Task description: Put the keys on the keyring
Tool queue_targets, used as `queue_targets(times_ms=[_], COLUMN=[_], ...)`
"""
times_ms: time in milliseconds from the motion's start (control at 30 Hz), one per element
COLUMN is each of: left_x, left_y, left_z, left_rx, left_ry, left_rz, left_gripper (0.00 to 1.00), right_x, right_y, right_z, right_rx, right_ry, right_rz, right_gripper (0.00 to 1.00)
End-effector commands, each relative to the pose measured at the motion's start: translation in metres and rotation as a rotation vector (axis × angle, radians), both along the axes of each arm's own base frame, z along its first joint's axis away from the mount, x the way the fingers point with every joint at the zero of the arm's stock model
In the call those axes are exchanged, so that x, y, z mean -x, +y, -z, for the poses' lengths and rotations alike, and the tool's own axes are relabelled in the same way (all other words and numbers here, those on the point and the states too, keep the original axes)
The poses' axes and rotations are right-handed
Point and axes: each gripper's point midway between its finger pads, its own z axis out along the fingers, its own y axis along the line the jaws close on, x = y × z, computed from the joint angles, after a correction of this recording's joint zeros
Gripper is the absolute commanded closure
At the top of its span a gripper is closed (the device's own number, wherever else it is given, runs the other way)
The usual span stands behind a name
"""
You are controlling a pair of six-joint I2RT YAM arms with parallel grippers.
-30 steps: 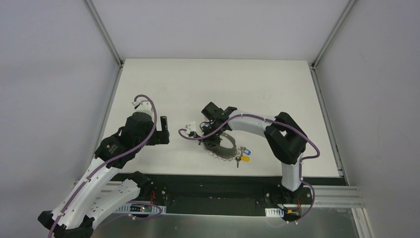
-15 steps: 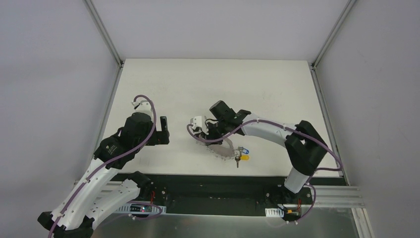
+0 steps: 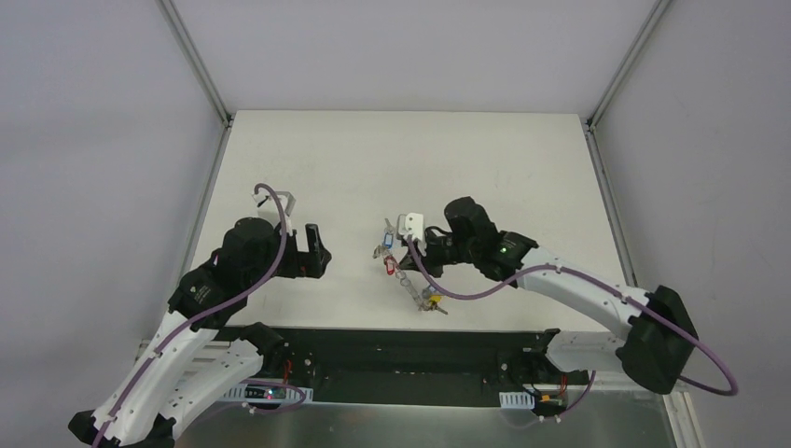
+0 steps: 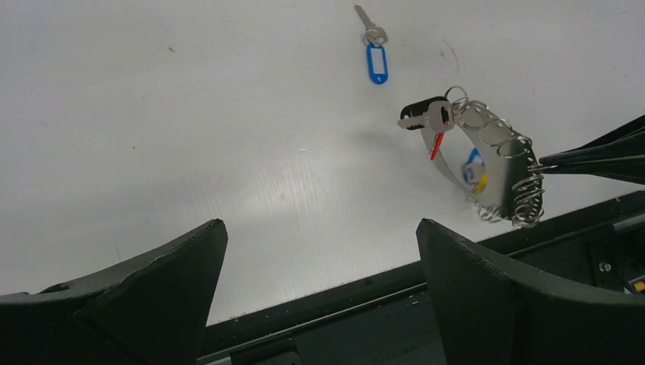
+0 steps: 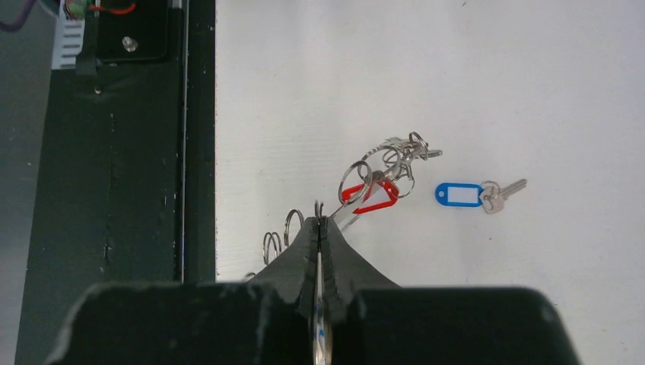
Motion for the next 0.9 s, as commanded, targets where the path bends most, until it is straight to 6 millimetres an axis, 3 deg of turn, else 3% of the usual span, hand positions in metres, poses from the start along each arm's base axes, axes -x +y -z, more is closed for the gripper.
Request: queue_targets(times_ms=[0, 200, 300, 433, 733, 867], left_x=[-0.003, -0.012, -0.024, -0.044, -0.096, -0.123], left_y=[-0.02, -0.037, -0.045, -0.054, -0.075, -0.105], left_z=[-0.011, -0.016, -0.007, 0.007, 0.047, 0.06], left_rx=[0.072, 0.127, 0.13, 0.122, 0.052, 0.042], left_ry=[-0.033, -0.008, 0.038, 0.092, 0.144, 0.142], left_rz=[0.089, 0.105, 0.082, 0.034, -0.031, 0.061], left_gripper=[0.04, 0.04, 0.04, 0.05, 0.08, 0.14], right_x=[-0.004, -0.015, -0.017, -0.018, -0.019, -0.013], right_y=[0.0, -0.02, -0.034, -0.053, -0.09, -0.104], right_z=[-0.07, -0.118, -0.144, -0.163, -0.169, -0.167], right_rx=[-0.216, -0.356, -0.462, -0.529, -0.555, -0.548], right_ry=[-0.102, -0.135, -0.153, -0.148, -0.079, -0.026], right_rz=[0.068, 0.267, 0.358, 0.455, 0.662, 0.716], right_gripper=[1.0, 1.0, 1.0, 1.0, 1.0, 1.0])
